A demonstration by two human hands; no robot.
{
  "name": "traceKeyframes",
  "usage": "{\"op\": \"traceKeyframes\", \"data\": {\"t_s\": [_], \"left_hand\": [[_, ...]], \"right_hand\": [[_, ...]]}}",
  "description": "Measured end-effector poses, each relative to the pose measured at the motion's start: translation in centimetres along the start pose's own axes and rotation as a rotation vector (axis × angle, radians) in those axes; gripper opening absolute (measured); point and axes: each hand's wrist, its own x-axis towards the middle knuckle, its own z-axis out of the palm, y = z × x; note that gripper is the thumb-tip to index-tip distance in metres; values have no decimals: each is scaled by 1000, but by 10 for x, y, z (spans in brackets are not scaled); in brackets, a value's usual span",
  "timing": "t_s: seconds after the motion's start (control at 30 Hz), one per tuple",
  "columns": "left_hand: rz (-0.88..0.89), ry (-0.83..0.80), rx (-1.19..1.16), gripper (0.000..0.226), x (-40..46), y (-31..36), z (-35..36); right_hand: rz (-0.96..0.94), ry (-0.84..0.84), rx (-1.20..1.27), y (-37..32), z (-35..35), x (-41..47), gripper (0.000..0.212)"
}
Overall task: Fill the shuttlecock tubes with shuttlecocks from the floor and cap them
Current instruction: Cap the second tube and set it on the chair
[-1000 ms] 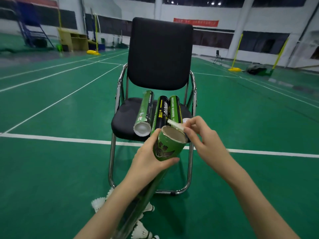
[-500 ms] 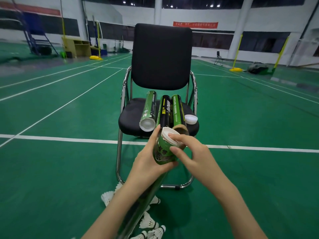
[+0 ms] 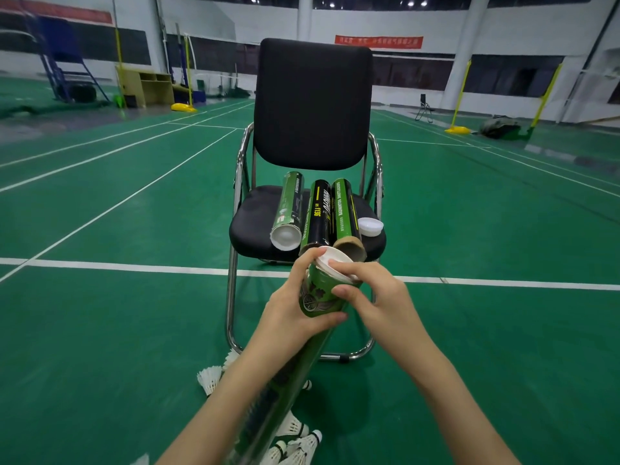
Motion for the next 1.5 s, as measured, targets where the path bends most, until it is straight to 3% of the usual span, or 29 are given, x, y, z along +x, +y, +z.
{"op": "traceKeyframes", "data": {"t_s": [0.13, 0.23, 0.4, 0.63, 1.1, 1.33, 1.5], "left_hand": [[2, -11, -24, 82, 2, -3, -4], [2, -7, -49, 80, 2, -2, -6], [15, 4, -74, 78, 1, -2, -6], [39, -22, -69, 87, 0, -2, -3], [17, 39, -106, 79, -1, -2, 0], [42, 58, -61, 79, 0, -3, -2], [39, 50, -41, 77, -1, -4, -3]], "right_hand": [[37, -42, 39, -4, -3, 6, 30], [30, -81, 13, -3, -5, 13, 52], [177, -172, 145, -1, -4, 15, 81], [89, -156, 78, -1, 0, 12, 74], [9, -101, -8, 1, 9, 10, 64], [118, -76, 119, 10, 12, -2, 83], [165, -19, 161, 6, 13, -3, 76]]}}
